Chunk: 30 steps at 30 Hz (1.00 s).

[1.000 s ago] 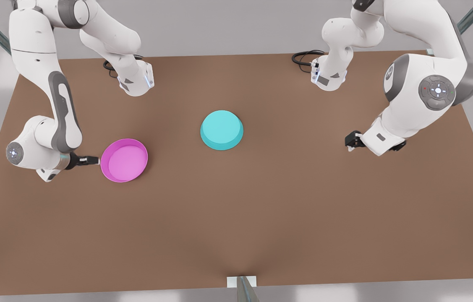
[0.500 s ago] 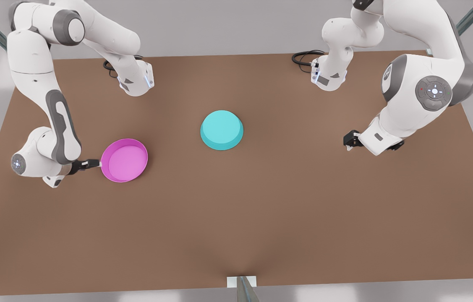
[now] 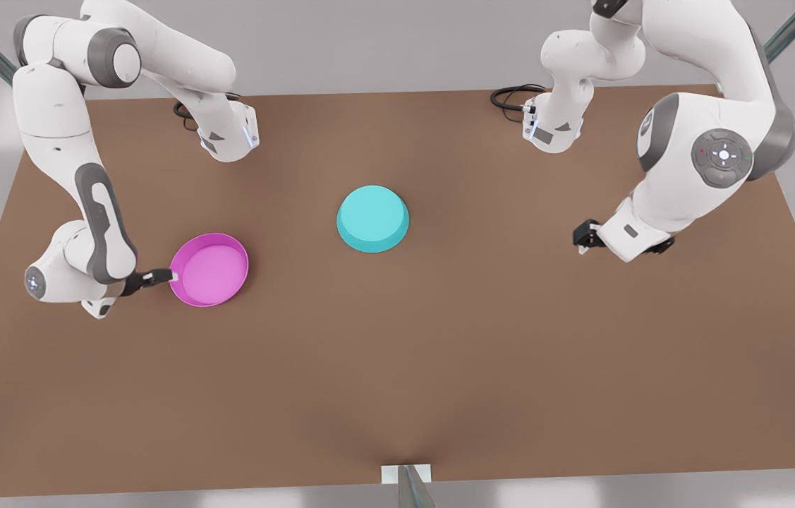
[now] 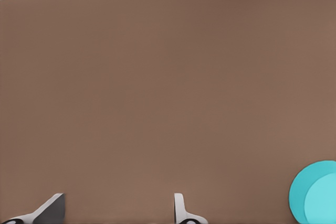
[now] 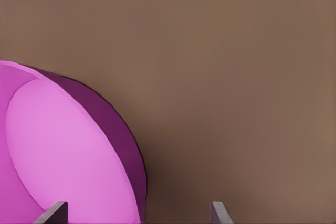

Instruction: Flip the blue plate over with the left arm, and stack the pink plate on top of the blue plate with the right arm

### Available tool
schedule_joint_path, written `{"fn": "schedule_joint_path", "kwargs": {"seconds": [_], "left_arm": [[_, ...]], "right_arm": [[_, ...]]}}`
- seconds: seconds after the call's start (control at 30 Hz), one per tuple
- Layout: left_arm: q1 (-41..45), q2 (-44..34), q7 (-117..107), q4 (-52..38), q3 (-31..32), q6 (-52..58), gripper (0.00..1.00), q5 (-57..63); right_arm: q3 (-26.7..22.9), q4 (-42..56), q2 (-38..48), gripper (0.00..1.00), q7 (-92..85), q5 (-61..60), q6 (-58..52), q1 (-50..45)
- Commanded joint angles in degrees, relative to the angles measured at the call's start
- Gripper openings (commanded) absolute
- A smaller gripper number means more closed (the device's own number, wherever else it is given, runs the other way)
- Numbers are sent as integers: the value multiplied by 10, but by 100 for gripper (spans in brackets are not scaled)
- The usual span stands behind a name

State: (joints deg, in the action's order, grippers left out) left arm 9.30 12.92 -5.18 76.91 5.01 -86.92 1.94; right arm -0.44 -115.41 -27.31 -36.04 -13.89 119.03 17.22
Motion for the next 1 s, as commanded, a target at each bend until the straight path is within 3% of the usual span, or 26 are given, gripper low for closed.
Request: {"fn": "schedule_joint_path", "kwargs": {"seconds": [0.0,0.33,0.37,0.4,0.5,0.97], "left_arm": [[0,0,0,1,0,0,100,1],[0,34,-4,-6,-5,4,100,-7],[0,34,-3,-7,-3,3,100,-8],[0,33,-4,-7,-1,3,100,-8],[0,29,-6,-8,-1,4,100,-9],[0,32,-6,-8,-1,3,100,-8]], "right_arm": [[0,0,0,100,0,0,1,0],[4,0,-12,95,4,-1,18,-6],[4,0,-12,91,4,-1,21,-6],[4,0,-13,78,4,-1,21,-6],[4,1,-16,67,4,-1,21,-6],[12,8,-21,65,6,0,22,-2]]}}
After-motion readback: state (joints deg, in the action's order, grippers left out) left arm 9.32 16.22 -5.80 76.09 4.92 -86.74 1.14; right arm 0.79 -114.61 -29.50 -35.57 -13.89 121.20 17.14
